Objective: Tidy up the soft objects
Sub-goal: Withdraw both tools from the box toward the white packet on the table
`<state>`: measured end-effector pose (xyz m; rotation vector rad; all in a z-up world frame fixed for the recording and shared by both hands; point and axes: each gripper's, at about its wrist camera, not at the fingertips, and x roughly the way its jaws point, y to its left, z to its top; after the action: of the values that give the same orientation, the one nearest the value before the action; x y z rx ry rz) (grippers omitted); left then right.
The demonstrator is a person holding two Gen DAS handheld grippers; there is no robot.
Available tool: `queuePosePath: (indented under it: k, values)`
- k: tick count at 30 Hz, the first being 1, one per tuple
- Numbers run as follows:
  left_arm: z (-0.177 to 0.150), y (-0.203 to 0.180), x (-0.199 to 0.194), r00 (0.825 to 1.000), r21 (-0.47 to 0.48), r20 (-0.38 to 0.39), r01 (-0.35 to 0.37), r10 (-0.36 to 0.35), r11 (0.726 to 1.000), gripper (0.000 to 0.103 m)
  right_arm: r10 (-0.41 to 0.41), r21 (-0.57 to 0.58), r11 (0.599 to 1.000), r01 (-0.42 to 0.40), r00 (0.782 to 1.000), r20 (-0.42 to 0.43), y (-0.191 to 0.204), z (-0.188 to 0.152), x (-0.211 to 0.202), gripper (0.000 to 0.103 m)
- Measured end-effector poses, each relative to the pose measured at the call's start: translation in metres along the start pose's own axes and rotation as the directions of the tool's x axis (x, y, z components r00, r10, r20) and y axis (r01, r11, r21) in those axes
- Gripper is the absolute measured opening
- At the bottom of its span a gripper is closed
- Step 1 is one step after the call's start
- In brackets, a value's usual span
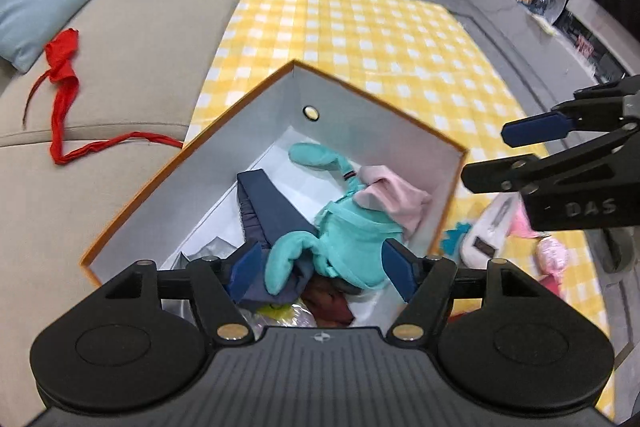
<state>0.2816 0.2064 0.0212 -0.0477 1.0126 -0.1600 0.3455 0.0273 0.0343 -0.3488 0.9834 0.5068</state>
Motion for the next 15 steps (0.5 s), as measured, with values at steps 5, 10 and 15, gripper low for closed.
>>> queuePosePath:
  k: [5, 10, 15]
  values:
    - [-0.004, -0.02, -0.028, 1.0, 0.016, 0.024, 0.008, -0.008, 1.0, 0.081, -0.028, -0.026, 0.999, 0.029, 0.999, 0.024, 0.002, -0.015, -0.048, 0.055]
    - [-0.016, -0.045, -0.056, 0.999, 0.059, 0.045, 0.027, -0.03, 0.998, 0.081, -0.059, -0.044, 0.997, 0.061, 0.997, 0.051, 0.002, -0.034, -0.092, 0.056]
    - [-0.029, -0.068, -0.084, 0.997, 0.125, 0.072, -0.007, -0.002, 0.992, 0.081, -0.085, -0.044, 0.995, 0.089, 0.993, 0.085, -0.003, -0.055, -0.131, 0.059]
